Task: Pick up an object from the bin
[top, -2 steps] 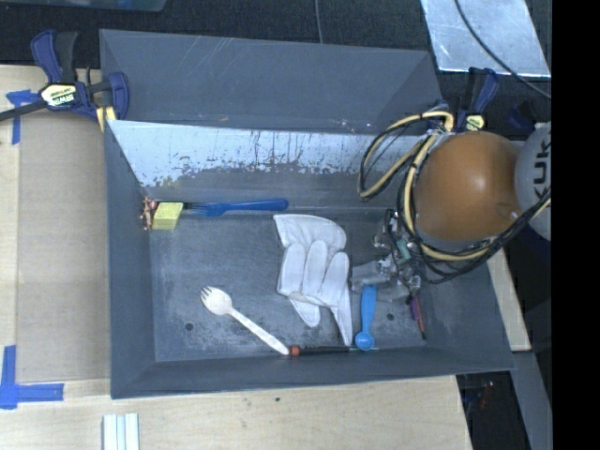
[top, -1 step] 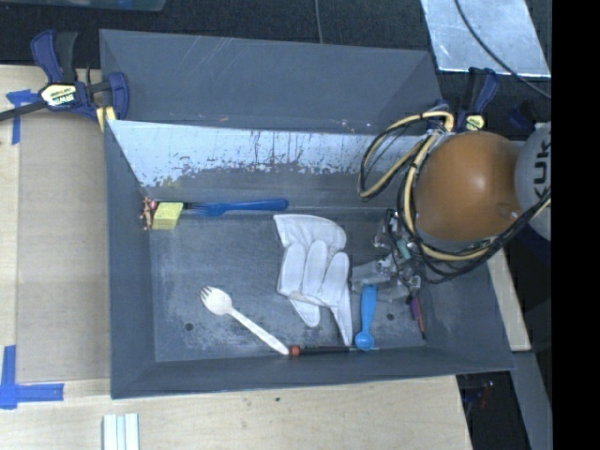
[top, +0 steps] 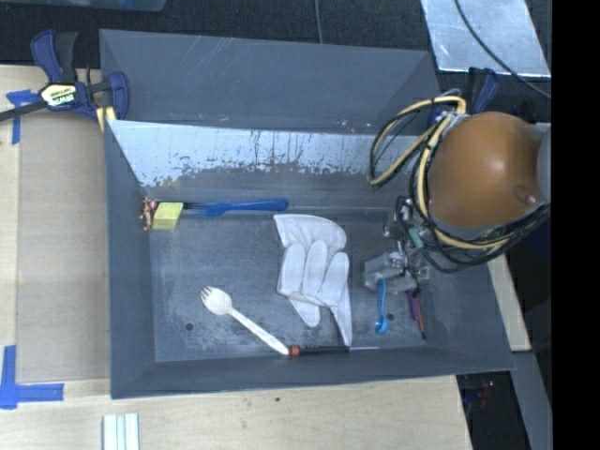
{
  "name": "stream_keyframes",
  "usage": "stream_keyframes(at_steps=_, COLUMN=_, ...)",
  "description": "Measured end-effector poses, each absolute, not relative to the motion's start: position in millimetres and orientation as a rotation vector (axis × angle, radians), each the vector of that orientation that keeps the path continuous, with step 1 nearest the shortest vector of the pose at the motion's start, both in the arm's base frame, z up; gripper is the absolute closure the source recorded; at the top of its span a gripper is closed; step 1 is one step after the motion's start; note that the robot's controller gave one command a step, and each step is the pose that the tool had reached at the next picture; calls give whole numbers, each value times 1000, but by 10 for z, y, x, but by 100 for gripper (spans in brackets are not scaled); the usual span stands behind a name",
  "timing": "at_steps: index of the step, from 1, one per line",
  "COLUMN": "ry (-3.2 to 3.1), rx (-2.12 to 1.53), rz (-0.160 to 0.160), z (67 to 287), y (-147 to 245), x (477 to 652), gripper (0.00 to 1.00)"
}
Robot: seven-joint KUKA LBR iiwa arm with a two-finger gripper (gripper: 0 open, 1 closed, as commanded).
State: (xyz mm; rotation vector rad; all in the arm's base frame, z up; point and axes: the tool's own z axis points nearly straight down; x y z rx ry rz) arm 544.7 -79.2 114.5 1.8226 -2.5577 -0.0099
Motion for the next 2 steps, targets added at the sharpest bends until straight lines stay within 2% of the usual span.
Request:
stream_keyframes(at_steps=1, ry=-2561, rx=1825, rz=-4, z=1567, y=-795, x=5463, gripper=100)
stream_keyframes(at_steps=2, ry=-2567, rx=1825, rz=1, z=1774, y=-796, x=5477, gripper=100)
